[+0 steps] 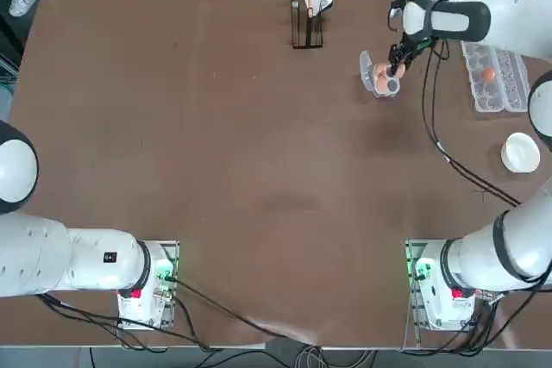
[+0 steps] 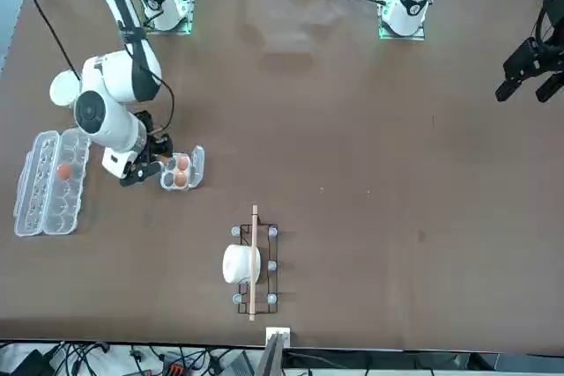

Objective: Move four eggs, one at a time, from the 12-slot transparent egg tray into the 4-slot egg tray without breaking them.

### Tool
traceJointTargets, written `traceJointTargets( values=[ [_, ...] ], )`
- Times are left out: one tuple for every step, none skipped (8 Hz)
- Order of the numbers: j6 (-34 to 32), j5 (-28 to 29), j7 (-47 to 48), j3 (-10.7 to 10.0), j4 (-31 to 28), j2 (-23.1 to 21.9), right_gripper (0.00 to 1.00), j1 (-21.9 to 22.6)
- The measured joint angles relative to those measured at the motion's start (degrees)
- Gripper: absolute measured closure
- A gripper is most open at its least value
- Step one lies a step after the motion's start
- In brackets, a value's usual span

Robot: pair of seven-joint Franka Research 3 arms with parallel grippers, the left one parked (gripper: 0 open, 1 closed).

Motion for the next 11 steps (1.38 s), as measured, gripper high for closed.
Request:
traceJointTargets(
  values=[
    [1.3,0.0,0.0,-0.1,-1.2,0.0,0.43,0.0],
    [2.2,0.0,0.1,-0.2,-2.0,0.0,0.43,0.0],
    [2.6,0.0,0.1,-0.2,-2.5,0.0,0.43,0.0],
    [3.0,0.0,0.2,-0.2,-2.6,0.0,0.43,0.0],
    [3.7,0.3,0.2,-0.2,-2.9,0.0,0.43,0.0],
    [4.5,0.8,0.2,-0.2,-3.3,0.0,0.43,0.0],
    [5.0,0.9,0.2,-0.2,-3.7,0.0,0.43,0.0],
    [5.2,0.9,0.2,-0.2,-3.9,0.0,0.43,0.0],
    [5.4,1.0,0.2,-0.2,-4.0,0.1,0.43,0.0],
    [5.7,1.0,0.2,-0.2,-4.1,0.2,0.43,0.0],
    [6.3,1.0,0.3,-0.2,-4.2,0.4,0.43,0.0]
  ],
)
